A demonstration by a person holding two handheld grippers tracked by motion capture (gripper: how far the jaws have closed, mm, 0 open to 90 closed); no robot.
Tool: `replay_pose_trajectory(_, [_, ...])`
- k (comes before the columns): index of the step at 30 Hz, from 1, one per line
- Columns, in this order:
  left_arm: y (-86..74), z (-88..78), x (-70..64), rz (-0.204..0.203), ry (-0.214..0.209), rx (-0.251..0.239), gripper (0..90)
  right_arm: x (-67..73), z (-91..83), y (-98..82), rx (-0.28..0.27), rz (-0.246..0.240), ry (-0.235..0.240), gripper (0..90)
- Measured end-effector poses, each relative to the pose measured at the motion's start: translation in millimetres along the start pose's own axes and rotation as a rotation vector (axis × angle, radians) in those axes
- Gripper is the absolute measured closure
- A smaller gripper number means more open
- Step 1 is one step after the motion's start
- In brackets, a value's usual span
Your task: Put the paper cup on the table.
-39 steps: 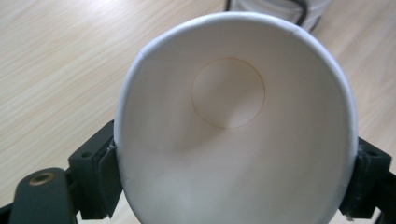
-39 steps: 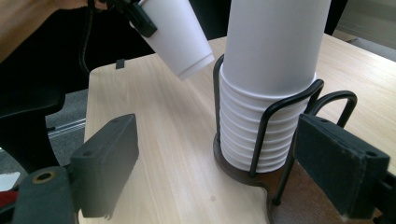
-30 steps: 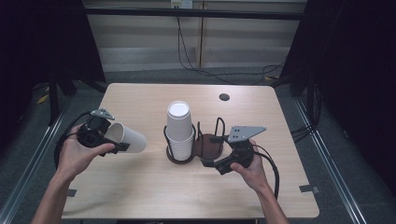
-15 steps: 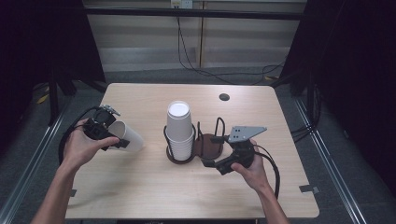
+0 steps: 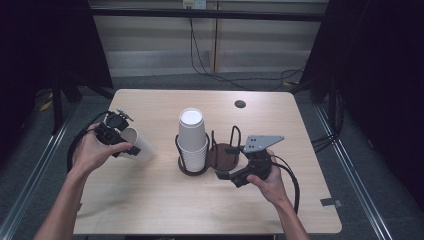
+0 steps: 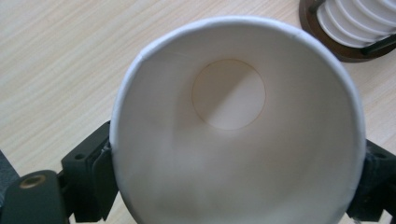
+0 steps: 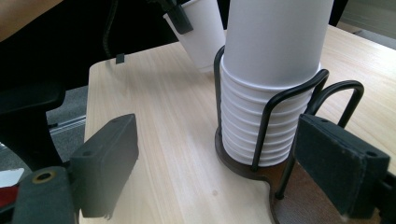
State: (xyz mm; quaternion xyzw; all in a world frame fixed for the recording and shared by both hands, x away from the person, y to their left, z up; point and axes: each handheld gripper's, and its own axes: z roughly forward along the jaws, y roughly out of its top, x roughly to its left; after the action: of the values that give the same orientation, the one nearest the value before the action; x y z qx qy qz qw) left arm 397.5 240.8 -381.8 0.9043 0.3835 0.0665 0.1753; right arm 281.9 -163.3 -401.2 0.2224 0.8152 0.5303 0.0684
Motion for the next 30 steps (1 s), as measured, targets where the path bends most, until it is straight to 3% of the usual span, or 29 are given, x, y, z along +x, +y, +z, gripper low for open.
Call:
replay_pose_trajectory(10, [10.2, 14.7, 2.9, 0.021, -0.008, 0.060, 9.2, -0.8, -1.4, -0.8, -0.013, 0.002, -0.003, 14.0])
replay_pose_trajectory(19, [13.3, 28.4, 4.4, 0.044, -0.006, 0.065, 7.8, -0.7, 0.2, -1.7, -0.004, 0.003, 0.000, 13.9])
replay_pose_trajectory(21, [13.5, 30.2, 5.2, 0.038, -0.010, 0.047, 7.4, -0.9, 1.4, -2.1, -0.001, 0.006, -0.001, 13.9])
replay_pose_trajectory(23, [14.7, 30.9, 5.1, 0.032, 0.022, 0.045, 7.5, -0.4, 3.2, -2.4, 0.006, 0.003, 0.002, 14.0])
replay_pose_trajectory(28, [16.0, 35.6, 3.1, 0.024, 0.037, 0.026, 6.9, -0.4, 3.6, -2.5, 0.010, 0.003, 0.000, 14.0])
replay_pose_trajectory(30, [16.6, 37.8, 1.2, 0.040, 0.045, 0.026, 6.8, -0.1, 3.1, -2.4, 0.005, 0.003, 0.000, 14.0])
